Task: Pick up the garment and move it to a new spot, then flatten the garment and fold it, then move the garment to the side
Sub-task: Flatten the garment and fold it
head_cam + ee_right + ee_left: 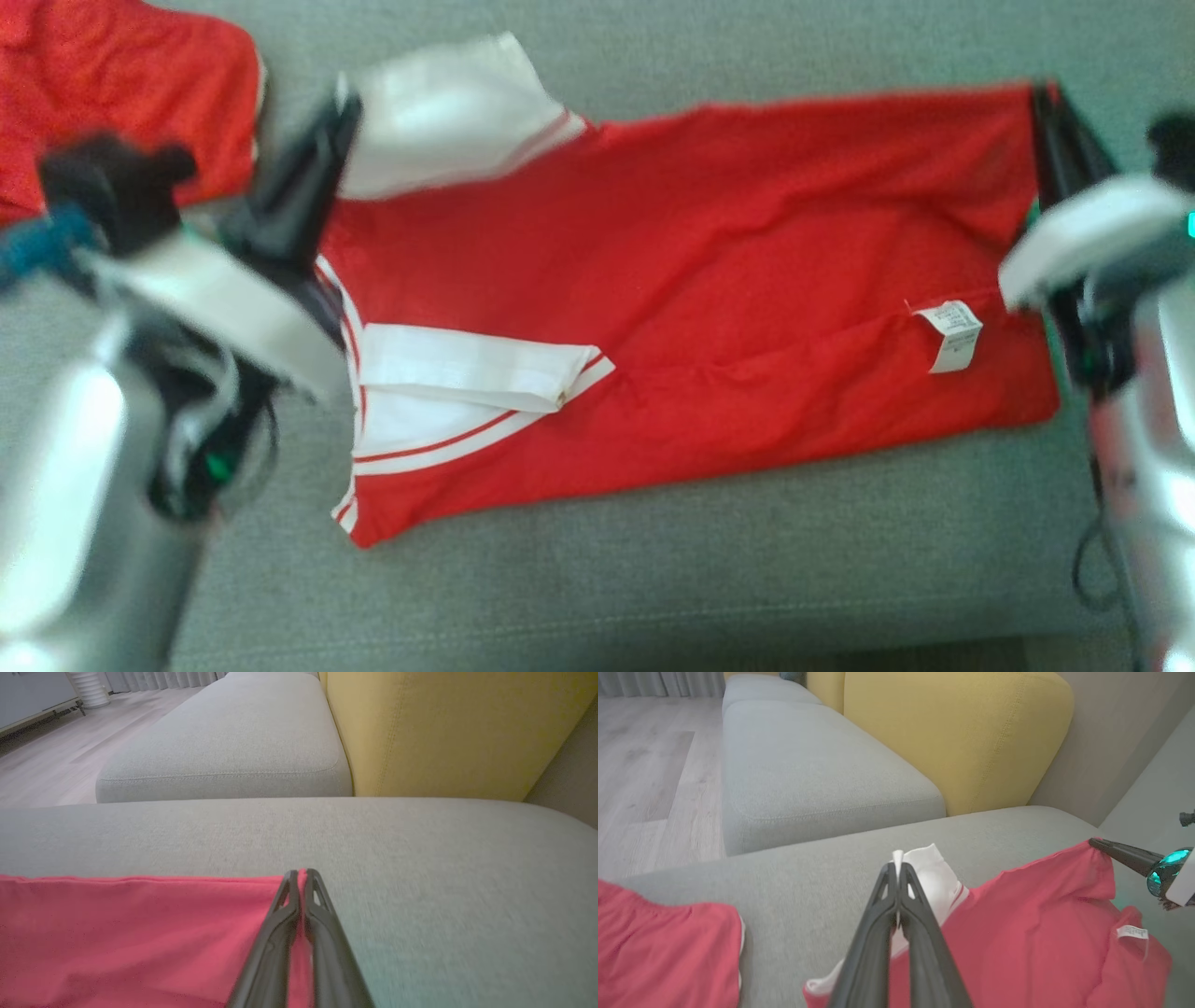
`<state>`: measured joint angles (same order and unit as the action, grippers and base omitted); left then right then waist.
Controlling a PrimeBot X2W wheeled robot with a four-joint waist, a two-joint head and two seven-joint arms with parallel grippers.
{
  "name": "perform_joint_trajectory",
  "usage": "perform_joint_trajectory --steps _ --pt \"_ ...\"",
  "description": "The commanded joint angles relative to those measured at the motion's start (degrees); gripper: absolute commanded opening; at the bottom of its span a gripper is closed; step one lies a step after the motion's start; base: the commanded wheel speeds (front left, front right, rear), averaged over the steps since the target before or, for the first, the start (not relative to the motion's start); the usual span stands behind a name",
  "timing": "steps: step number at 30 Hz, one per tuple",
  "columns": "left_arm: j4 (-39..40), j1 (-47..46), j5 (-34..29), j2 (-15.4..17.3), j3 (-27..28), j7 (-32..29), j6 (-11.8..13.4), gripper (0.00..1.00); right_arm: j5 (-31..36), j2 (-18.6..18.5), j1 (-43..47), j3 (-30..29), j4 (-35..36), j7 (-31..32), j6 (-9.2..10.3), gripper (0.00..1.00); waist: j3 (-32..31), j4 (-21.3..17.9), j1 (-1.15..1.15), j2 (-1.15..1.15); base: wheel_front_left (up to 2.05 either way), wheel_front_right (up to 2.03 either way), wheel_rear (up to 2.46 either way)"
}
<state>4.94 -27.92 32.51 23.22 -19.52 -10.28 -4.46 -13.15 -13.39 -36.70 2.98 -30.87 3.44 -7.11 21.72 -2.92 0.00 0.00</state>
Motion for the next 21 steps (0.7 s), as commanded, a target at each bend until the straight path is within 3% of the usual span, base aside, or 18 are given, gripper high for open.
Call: perform_joint_trajectory --steps 1,10,15,21 --pt "3.5 1.4 0.2 1.3 2.5 0.9 1.2 0.00 -0.7 0.2 2.6 -0.3 3.3 -0.9 -0.37 0.00 -2.0 1.0 0.00 0.00 0.00 0.00 0.00" --pt "12.2 19.6 0.9 -0.7 1.4 4.9 6.2 0.00 -0.3 2.8 17.4 -6.5 14.5 -0.6 -0.37 0.00 -6.1 2.9 0.00 0.00 0.00 0.00 0.00" --pt "10.7 25.9 2.9 -3.3 0.1 7.5 6.9 0.00 0.3 5.6 25.2 -9.7 20.8 1.5 -0.37 0.00 -7.3 3.8 0.00 0.00 0.00 0.00 0.00" --pt "5.9 27.2 4.0 -5.6 -0.8 10.2 6.4 0.00 1.0 7.0 28.9 -11.0 23.0 2.7 -0.37 0.00 -7.6 3.9 0.00 0.00 0.00 0.00 0.00"
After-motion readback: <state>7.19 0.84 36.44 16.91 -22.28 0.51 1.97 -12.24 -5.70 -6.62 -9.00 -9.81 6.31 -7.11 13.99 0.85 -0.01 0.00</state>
